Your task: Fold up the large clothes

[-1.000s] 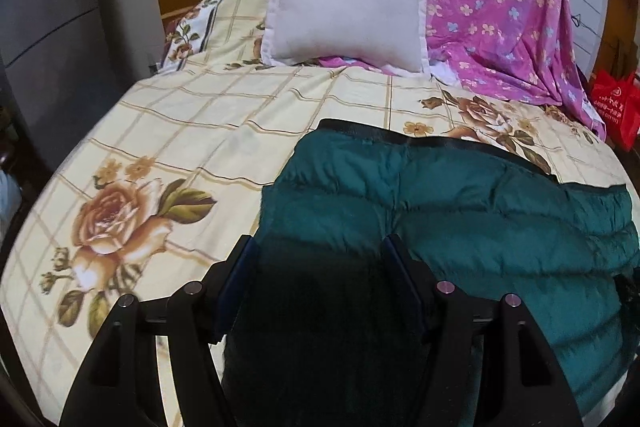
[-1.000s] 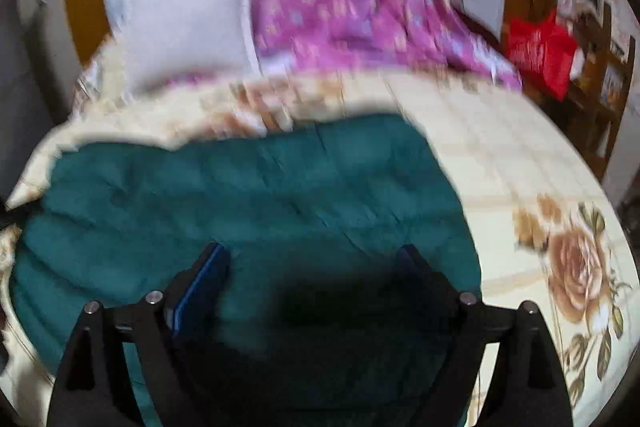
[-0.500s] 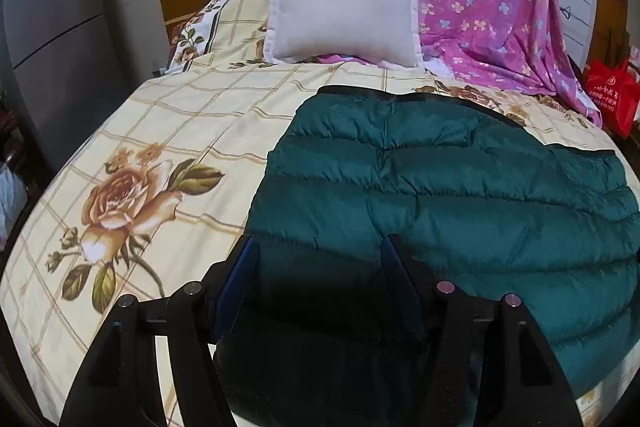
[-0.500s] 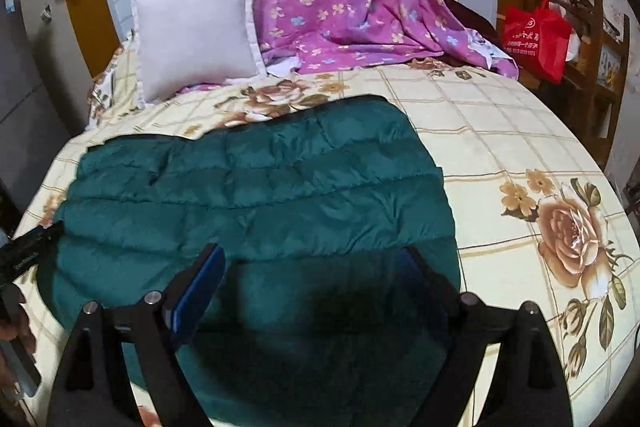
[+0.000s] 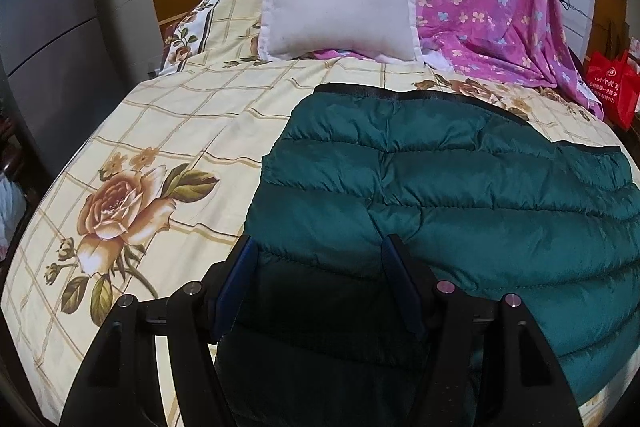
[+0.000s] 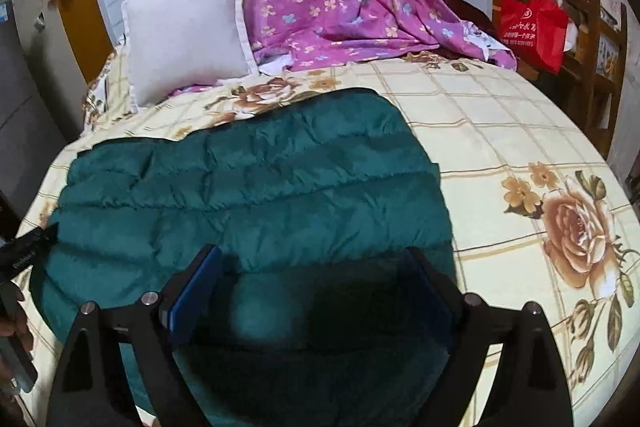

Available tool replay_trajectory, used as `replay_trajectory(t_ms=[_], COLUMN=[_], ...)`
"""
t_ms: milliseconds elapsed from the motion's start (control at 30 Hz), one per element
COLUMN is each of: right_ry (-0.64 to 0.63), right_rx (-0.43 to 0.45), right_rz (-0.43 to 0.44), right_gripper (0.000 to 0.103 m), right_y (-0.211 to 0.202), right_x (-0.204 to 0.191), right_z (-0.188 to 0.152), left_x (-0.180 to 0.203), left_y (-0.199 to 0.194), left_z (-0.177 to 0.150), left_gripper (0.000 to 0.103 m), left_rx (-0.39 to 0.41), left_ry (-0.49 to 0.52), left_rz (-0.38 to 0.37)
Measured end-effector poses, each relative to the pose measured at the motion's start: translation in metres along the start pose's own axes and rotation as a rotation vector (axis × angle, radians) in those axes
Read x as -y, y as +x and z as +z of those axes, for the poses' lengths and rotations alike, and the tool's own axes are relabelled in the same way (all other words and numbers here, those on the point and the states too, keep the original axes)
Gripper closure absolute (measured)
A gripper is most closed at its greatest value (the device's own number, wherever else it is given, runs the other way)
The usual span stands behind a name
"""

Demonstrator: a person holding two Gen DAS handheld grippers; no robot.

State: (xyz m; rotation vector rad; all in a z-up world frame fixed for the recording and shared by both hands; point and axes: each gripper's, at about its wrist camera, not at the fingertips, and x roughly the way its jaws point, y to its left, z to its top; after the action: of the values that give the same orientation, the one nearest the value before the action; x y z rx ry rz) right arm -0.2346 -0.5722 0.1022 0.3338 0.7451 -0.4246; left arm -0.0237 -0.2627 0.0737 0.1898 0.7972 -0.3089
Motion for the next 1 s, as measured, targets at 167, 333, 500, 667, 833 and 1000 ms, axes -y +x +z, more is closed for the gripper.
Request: replay_trajectory(t_ms=[167, 333, 500, 667, 833, 1000], right_ry=[-0.026, 0.006, 0.018, 0.044, 0.102, 0.163], right_rx=[-0.018, 0.001, -0.008, -0.013, -0.022, -0.062], right_rz=[-0.041, -0.022, -0.011, 0.012, 0.047, 0.078], right_gripper=[0.009, 0.009, 0.009, 0.009, 0.001, 0.0], right_y=[0.011, 0.003, 0.006, 0.007, 0.013, 0.03], right_x=[0.001, 0.003, 0.008, 0.017, 0.035, 0.055], right_z=[-0.005, -0.002, -0.001, 0.002, 0.005, 0.003], left_x=[0.002, 0.0, -0.009, -0.04, -0.067, -0.077], left_y=[0.0, 0.001, 0.001, 0.007, 0.02, 0.035], left_z=[0.001, 0.001, 0.005, 0.01, 0.01, 0.007], left_gripper=[0.057, 0.057, 0.057, 0.057, 0.056, 0.044], left_rx=[-0.003, -0.008, -0.018, -0.03, -0.054, -0.067], left_ry=[0.014, 0.0, -0.036, -0.192, -0.296, -0.354], left_rz=[0.009, 0.002, -0.049, -0.213, -0.348, -0.446])
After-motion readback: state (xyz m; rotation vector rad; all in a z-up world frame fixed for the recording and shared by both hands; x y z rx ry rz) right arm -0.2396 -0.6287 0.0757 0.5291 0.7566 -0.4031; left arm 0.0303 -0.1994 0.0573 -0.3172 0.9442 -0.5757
